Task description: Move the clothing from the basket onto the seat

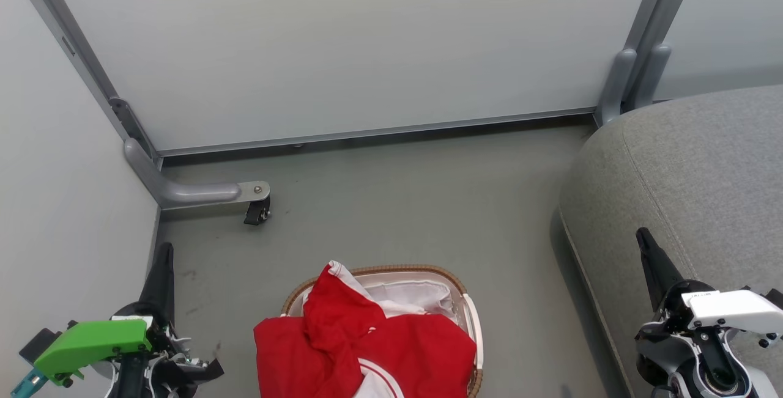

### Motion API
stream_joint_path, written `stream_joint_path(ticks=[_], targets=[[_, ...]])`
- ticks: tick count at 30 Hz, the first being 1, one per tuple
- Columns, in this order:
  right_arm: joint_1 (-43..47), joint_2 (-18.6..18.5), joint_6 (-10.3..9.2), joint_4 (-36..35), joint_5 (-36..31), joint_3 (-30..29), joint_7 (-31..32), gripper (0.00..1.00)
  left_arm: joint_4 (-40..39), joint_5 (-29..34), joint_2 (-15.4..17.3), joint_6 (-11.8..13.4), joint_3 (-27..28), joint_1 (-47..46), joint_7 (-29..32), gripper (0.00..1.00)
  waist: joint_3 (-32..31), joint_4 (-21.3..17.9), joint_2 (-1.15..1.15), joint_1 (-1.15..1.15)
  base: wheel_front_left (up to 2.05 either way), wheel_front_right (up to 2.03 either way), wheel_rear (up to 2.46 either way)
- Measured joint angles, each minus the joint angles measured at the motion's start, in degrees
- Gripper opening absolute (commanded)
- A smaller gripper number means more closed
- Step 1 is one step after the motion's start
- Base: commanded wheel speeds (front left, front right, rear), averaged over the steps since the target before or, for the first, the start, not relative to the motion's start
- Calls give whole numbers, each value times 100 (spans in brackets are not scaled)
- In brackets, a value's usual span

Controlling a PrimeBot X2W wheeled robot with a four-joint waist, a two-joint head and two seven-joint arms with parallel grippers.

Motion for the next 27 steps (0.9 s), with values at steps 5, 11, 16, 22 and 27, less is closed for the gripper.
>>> stream_joint_path(ticks=[5, 11, 16, 22, 27], targets=[[86, 63, -2, 190, -1, 12, 0, 100, 205, 1, -41, 3, -16, 137, -3, 100, 1, 0, 0, 0, 0, 0, 0], [135, 33, -2, 246, -233, 115, -140, 100, 347, 164, -41, 8, -104, 193, -156, 100, 11, 4, 0, 0, 0, 0, 0], [122, 5, -2, 242, -846, 98, -291, 100, 404, 758, -20, 8, -147, 188, -298, 100, 29, 14, 0, 0, 0, 0, 0], [116, 5, -2, 211, -1669, 88, -437, 100, 403, 1607, -3, 8, -227, 185, -449, 100, 51, 27, 0, 0, 0, 0, 0], [101, 4, -2, 205, -2335, 81, -569, 100, 423, 2308, 10, 8, -313, 181, -570, 100, 73, 36, 0, 0, 0, 0, 0]])
